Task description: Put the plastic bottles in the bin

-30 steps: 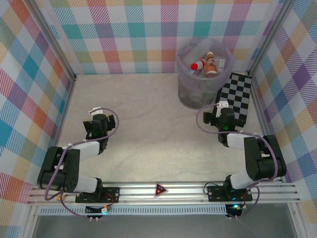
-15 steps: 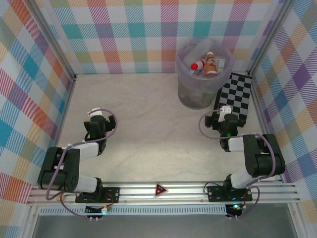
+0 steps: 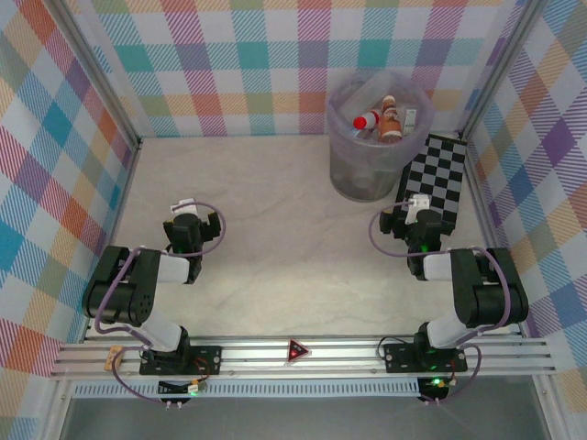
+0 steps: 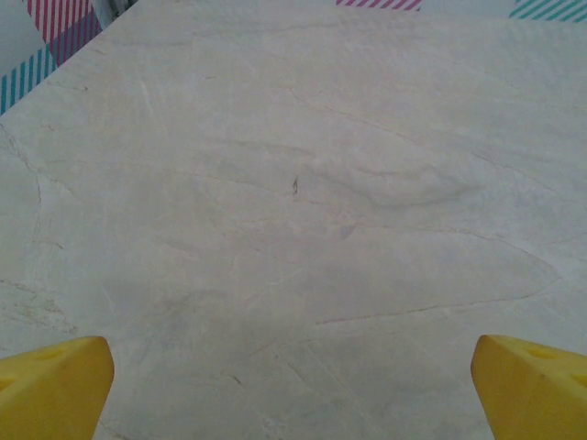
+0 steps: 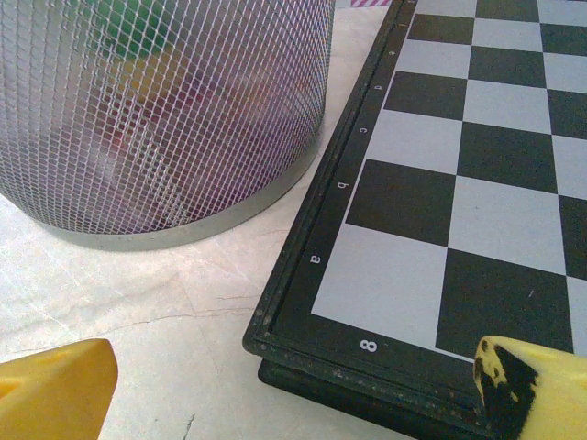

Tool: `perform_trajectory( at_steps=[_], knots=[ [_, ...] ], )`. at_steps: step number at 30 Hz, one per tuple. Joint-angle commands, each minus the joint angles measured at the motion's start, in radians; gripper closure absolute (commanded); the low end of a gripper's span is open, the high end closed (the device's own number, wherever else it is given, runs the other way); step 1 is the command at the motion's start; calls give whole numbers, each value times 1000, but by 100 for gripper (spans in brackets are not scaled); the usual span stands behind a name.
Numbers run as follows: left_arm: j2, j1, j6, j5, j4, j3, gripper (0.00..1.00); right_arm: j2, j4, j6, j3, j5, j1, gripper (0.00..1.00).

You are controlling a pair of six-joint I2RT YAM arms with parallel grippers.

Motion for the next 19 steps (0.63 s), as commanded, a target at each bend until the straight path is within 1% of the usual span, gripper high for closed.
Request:
perform_trajectory(
  at_steps=[1,19],
  knots=[
    [6,-3,10,10,73,-14,0,-3,37,12,9,-19,-6,0],
    [1,-3,9,10,67,-14,0,-1,33,11,10,-24,-9,1]
  ],
)
